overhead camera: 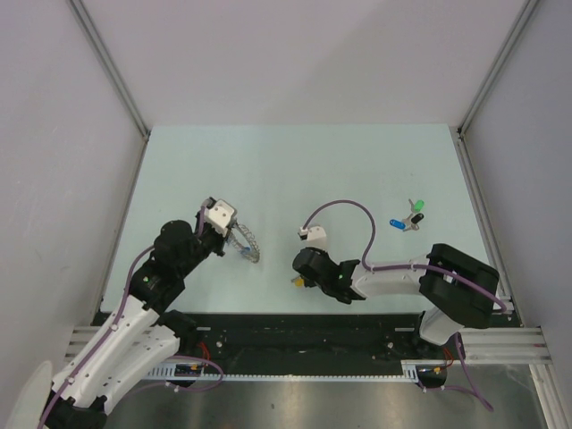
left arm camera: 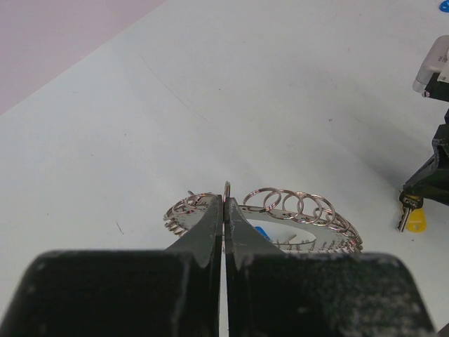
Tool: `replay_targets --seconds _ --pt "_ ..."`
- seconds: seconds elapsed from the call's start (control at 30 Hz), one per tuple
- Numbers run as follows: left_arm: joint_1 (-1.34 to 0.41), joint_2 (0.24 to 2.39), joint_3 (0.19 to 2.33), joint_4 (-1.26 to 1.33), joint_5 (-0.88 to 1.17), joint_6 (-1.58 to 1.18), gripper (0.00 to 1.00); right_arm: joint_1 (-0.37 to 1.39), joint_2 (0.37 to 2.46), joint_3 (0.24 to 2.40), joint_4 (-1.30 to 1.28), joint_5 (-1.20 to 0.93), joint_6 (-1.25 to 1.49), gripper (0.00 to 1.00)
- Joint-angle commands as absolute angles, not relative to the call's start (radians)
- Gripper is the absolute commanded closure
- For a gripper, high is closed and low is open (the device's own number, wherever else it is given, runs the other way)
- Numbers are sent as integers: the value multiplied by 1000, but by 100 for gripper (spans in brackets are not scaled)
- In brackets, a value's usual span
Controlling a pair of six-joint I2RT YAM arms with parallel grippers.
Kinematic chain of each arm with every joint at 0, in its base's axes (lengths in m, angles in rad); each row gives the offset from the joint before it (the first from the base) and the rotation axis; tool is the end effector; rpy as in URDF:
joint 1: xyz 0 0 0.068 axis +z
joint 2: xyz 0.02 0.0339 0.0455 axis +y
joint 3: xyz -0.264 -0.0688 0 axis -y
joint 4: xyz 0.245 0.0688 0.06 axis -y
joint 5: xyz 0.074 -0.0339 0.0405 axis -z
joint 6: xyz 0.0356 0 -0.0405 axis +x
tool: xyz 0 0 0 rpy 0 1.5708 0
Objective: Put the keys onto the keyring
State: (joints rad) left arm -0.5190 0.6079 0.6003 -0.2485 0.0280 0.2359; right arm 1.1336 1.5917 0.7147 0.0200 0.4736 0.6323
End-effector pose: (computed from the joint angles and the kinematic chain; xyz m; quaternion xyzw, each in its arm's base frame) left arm 0.1339 -0.0776 0.2947 0.2997 0.7327 -0.0972 0.6033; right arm 0.1407 0.2626 0.1476 -0.1465 0.9027 0.1228 0.3854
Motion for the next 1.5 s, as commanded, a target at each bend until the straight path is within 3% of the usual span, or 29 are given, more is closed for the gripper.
replay_targets --seconds 0.0,0.37,0.8,1.03,1.47 --pt "-522 601 620 -176 32 225 100 1149 1559 747 5 540 614 100" --pt "-520 629 629 -158 211 255 100 1149 1355 747 12 508 291 100" --pt "-522 859 837 -204 694 406 100 939 956 788 -126 -30 -112 100" --pt "-531 1000 917 -219 836 466 100 899 943 888 -255 -161 -244 100" --pt "-549 1002 833 -210 881 520 100 916 1052 973 -247 -239 -253 100"
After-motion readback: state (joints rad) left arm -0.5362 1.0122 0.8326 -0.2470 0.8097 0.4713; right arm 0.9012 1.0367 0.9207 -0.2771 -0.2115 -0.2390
